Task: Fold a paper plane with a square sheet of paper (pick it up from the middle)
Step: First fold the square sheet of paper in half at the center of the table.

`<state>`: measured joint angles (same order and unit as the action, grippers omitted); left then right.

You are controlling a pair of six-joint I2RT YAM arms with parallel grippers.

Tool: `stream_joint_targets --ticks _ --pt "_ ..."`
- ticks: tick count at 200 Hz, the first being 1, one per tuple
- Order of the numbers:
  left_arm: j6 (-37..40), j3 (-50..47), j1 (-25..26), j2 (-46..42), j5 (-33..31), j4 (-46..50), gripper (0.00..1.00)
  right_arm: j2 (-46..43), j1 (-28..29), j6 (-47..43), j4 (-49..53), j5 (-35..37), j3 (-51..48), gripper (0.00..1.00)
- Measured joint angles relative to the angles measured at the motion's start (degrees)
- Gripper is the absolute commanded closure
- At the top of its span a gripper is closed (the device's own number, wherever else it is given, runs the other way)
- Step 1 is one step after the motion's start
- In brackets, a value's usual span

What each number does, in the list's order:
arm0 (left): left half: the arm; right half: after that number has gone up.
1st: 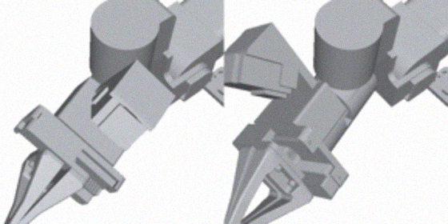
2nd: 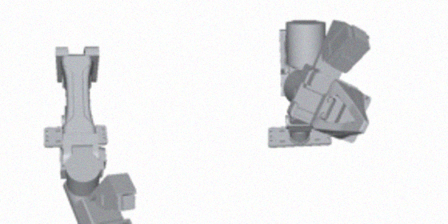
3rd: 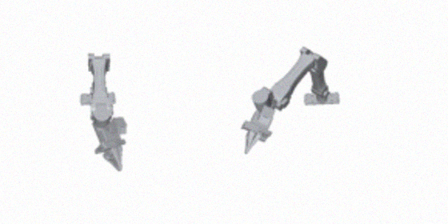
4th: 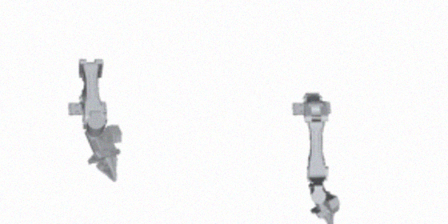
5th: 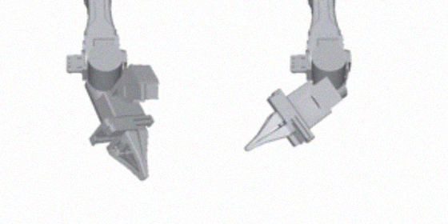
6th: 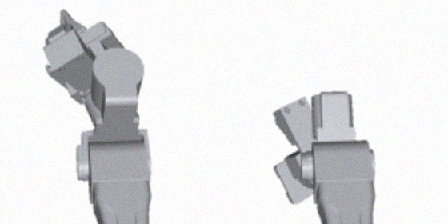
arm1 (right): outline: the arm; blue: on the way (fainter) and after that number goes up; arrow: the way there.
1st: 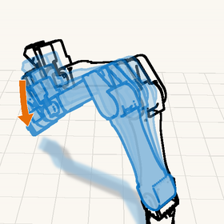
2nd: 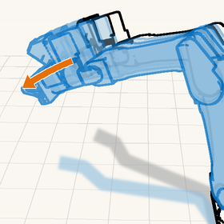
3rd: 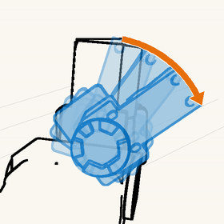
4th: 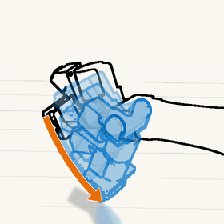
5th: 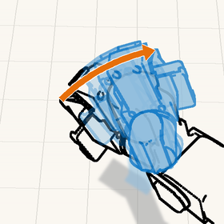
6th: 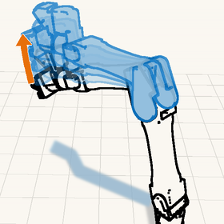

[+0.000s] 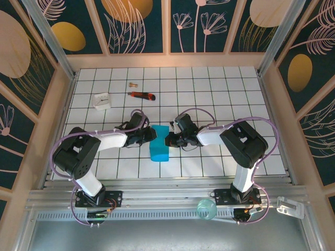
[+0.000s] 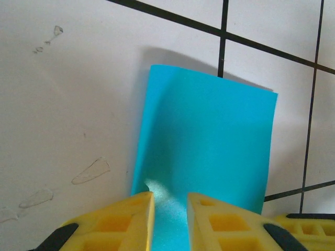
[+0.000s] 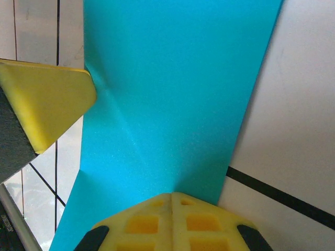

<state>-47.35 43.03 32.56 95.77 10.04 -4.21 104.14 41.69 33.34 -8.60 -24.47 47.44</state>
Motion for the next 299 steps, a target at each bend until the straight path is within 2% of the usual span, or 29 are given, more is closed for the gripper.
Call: stream_joint_targets --ticks 89,144,192,238,299 --pt "1.0 0.8 -0.3 2.3 -0.1 -1.2 0.75 -0.3 0.1 -0.2 -0.3 0.5 -0.3 1.0" --pt "2.1 1.5 -0.4 -0.1 -1.5 1.9 0.7 -0.3 0.1 -0.2 -0.3 0.6 -0.3 1.0" --pt "2.1 3.0 -0.4 -1.2 3.5 -0.6 0.7 -0.3 0.1 -0.2 -0.3 0.6 -0.3 1.0" --pt "2.4 7.1 -0.9 5.1 3.5 -0.7 0.77 -0.3 0.1 -0.4 -0.2 0.6 -0.3 1.0" --pt "3.5 7.8 -2.6 8.2 3.7 -0.8 0.75 -0.5 0.1 -0.4 -0.6 0.9 -0.6 1.0"
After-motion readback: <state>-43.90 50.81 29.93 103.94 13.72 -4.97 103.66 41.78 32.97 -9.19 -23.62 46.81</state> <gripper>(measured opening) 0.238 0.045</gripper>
